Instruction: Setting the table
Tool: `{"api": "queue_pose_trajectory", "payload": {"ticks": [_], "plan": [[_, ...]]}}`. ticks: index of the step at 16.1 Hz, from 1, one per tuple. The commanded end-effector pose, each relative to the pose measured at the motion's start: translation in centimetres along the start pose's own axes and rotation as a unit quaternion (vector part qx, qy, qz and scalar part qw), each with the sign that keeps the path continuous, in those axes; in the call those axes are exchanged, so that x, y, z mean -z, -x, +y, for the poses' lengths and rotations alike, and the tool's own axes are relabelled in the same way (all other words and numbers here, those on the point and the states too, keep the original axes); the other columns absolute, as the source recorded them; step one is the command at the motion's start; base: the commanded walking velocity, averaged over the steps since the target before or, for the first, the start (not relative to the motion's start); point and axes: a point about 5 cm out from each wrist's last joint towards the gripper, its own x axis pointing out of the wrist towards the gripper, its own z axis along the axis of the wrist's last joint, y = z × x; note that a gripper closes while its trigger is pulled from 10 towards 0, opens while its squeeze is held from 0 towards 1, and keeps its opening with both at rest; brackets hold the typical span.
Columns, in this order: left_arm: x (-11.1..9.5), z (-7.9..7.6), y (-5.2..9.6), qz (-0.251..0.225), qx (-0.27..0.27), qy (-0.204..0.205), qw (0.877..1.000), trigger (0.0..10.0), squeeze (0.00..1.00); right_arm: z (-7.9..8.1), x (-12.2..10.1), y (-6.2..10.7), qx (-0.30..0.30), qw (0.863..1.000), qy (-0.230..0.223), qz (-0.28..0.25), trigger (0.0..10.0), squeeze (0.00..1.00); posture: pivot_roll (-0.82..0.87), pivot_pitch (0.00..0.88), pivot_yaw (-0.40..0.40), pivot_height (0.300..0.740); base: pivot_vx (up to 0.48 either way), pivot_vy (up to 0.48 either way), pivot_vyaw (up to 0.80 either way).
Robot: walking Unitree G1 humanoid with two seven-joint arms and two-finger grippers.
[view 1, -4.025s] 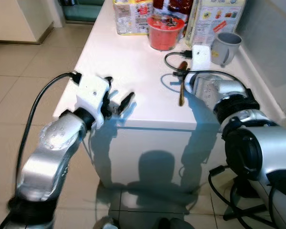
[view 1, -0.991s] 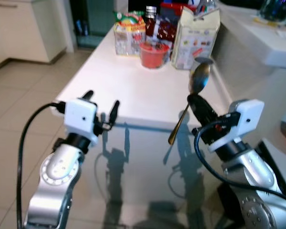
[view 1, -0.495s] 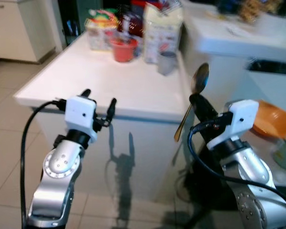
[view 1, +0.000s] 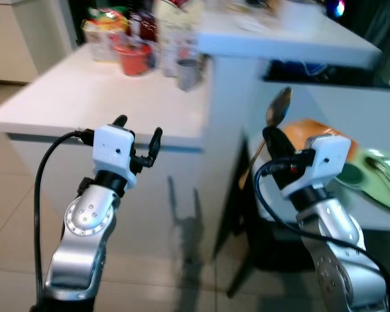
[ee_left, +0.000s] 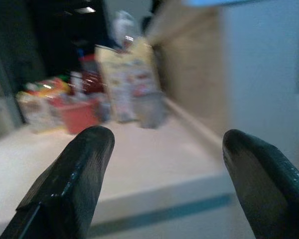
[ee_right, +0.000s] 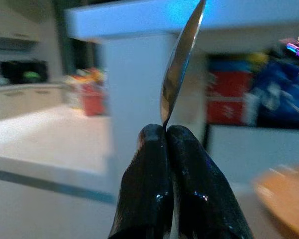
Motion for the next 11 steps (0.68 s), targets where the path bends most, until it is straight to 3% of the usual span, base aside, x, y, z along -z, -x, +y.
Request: {"api": "queue_pose_trajectory", "payload": {"ticks": [1,6,8,11], "plan": [[-0.4,-0.2,-0.5,-0.008,0.003,-0.004,1.000,10.0,0.00,-0.6,-0.3,0.0,0.014,1.000,0.003,-0.007,10.0,0.00,0.00,0.000,-0.001,0.740,0.000,-0.390,0.00],[-0.3,-0.3,-0.7,-0.010,0.000,-0.004,1.000,10.0,0.00,-1.1,-0.7,-0.5,0.028,0.999,0.012,-0.008,10.0,0.00,0.00,0.000,-0.005,0.740,0.000,-0.391,0.00],[0.0,-0.4,-0.9,-0.003,0.004,-0.009,1.000,10.0,0.00,-1.7,-0.5,-0.9,0.058,0.998,0.031,0.022,10.0,0.00,0.00,0.000,-0.005,0.740,0.000,-0.390,0.00],[-0.2,-0.4,-1.0,-0.007,0.003,-0.012,1.000,10.0,0.00,-2.2,-1.3,-1.2,0.070,0.997,0.019,0.005,10.0,0.00,0.00,0.000,-0.008,0.740,0.000,-0.387,0.00]]}}
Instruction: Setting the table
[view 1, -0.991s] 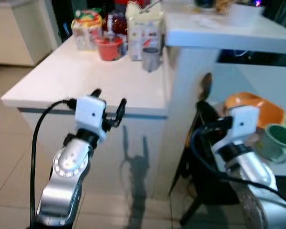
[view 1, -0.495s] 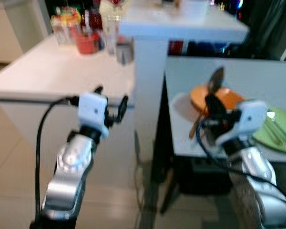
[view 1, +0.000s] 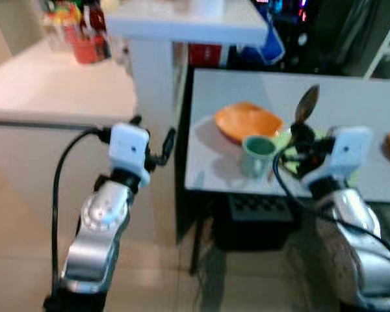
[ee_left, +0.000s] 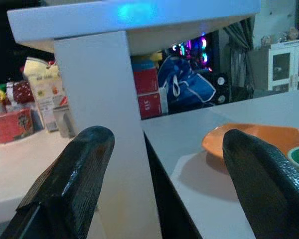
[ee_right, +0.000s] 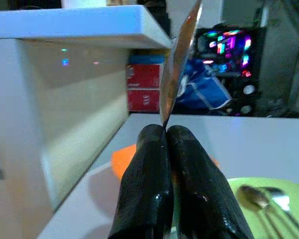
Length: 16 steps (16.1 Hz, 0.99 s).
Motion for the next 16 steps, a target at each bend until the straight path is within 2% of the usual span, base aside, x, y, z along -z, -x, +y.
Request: {"api": "queue_pose_trajectory", "payload": {"ticks": [1,6,16], "plan": [[-0.4,0.2,-0.3,-0.007,-0.003,-0.009,1.000,10.0,0.00,0.0,-0.7,-0.2,-0.002,1.000,0.000,-0.010,10.0,0.00,0.00,0.000,-0.008,0.740,0.000,-0.382,0.00],[-0.7,0.1,-0.5,-0.013,-0.003,-0.013,1.000,10.0,0.00,-0.8,-0.6,-0.2,0.016,1.000,0.011,-0.002,10.0,0.00,0.00,0.000,-0.014,0.740,0.000,-0.389,0.00],[-0.8,-0.1,-0.5,-0.015,0.005,-0.015,1.000,10.0,0.00,-1.5,0.5,0.2,0.041,0.999,0.013,0.028,10.0,0.00,0.00,0.000,-0.011,0.740,0.000,-0.392,0.00]]}}
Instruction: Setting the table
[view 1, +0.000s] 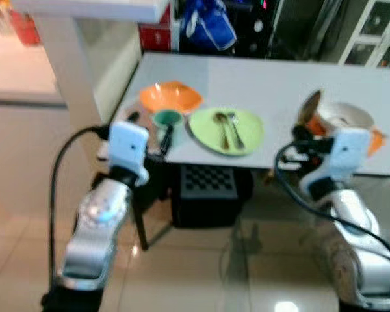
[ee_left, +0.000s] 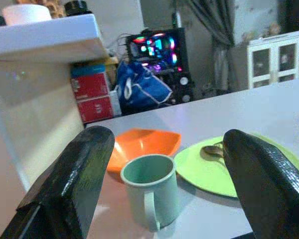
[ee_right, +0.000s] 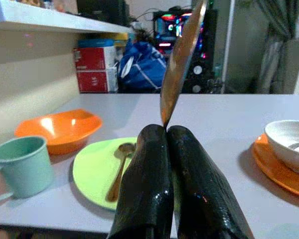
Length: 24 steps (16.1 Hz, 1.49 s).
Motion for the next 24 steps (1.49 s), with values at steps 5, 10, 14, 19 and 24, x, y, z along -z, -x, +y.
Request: {"api": "queue_pose_trajectory", "payload": {"ticks": [5,10,14,19,24], "plan": [[-0.3,-0.5,-0.2,-0.004,0.010,-0.002,1.000,10.0,0.00,-0.9,0.5,0.2,0.025,0.999,0.011,0.019,10.0,0.00,0.00,0.000,-0.007,0.740,0.000,-0.392,0.00],[-0.3,-0.2,-0.4,0.004,-0.007,0.028,1.000,10.0,0.00,-0.9,1.8,0.2,0.020,0.996,0.038,0.072,10.0,0.00,0.00,0.000,-0.006,0.740,0.000,-0.156,0.00],[-0.6,-0.8,-0.5,-0.005,0.032,0.024,0.999,10.0,0.00,-0.4,1.6,0.0,0.020,0.998,0.025,0.063,10.0,0.00,0.00,0.000,-0.004,0.740,0.068,0.000,0.00],[-0.7,-0.7,-0.7,-0.006,0.033,0.032,0.999,10.0,0.00,-0.5,1.5,-0.1,0.021,0.997,0.022,0.066,10.0,0.00,0.00,0.000,0.001,0.740,0.391,0.000,-0.17],[-0.7,-0.7,-0.7,-0.005,0.038,0.032,0.999,10.0,0.00,-0.5,1.4,-0.1,0.019,0.997,0.031,0.064,10.0,0.00,0.00,0.000,0.001,0.740,0.424,0.000,0.00]]}}
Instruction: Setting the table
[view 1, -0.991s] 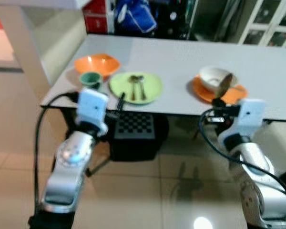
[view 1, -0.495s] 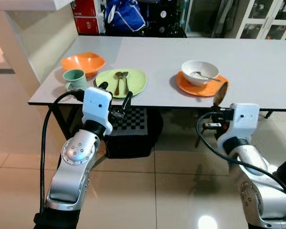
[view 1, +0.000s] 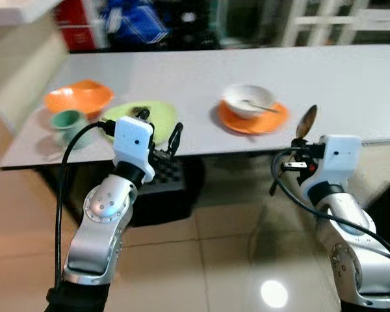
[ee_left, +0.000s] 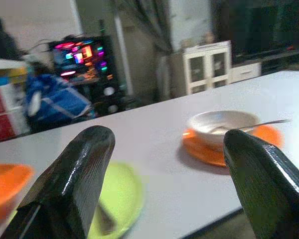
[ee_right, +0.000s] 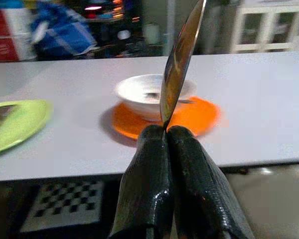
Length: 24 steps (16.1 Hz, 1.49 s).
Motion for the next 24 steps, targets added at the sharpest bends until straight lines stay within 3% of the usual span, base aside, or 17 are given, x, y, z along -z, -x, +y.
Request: {"api": "queue_pose_trajectory", "payload": {"ticks": [1,14,16,21,24], "plan": [[-0.1,0.2,-0.1,0.002,0.001,-0.003,1.000,10.0,0.00,0.0,-0.2,0.0,0.002,1.000,0.006,-0.001,10.0,0.00,0.00,0.000,0.001,0.740,0.428,0.000,0.00],[0.0,-0.2,0.0,0.001,0.014,0.001,1.000,10.0,0.00,-0.9,-0.5,0.2,0.015,1.000,0.009,-0.006,10.0,0.00,-0.01,0.000,0.004,0.740,0.436,0.000,-0.19],[0.0,-0.3,0.1,0.001,0.017,0.000,1.000,10.0,0.00,-1.1,-1.2,0.0,-0.001,1.000,0.027,-0.009,10.0,0.00,-0.01,0.000,0.005,0.740,0.444,0.000,0.00],[0.0,-1.1,0.4,0.008,0.037,-0.014,0.999,10.0,0.00,-3.7,-2.8,-0.9,-0.003,0.996,0.089,0.001,10.0,0.00,-0.02,0.000,0.006,0.740,0.345,0.000,0.00],[0.0,-2.5,1.1,0.016,0.103,-0.047,0.993,10.0,0.00,-5.0,-3.7,-1.3,-0.037,0.987,0.154,0.039,10.0,0.00,-0.02,0.008,-0.001,0.740,0.000,0.000,0.00]]}}
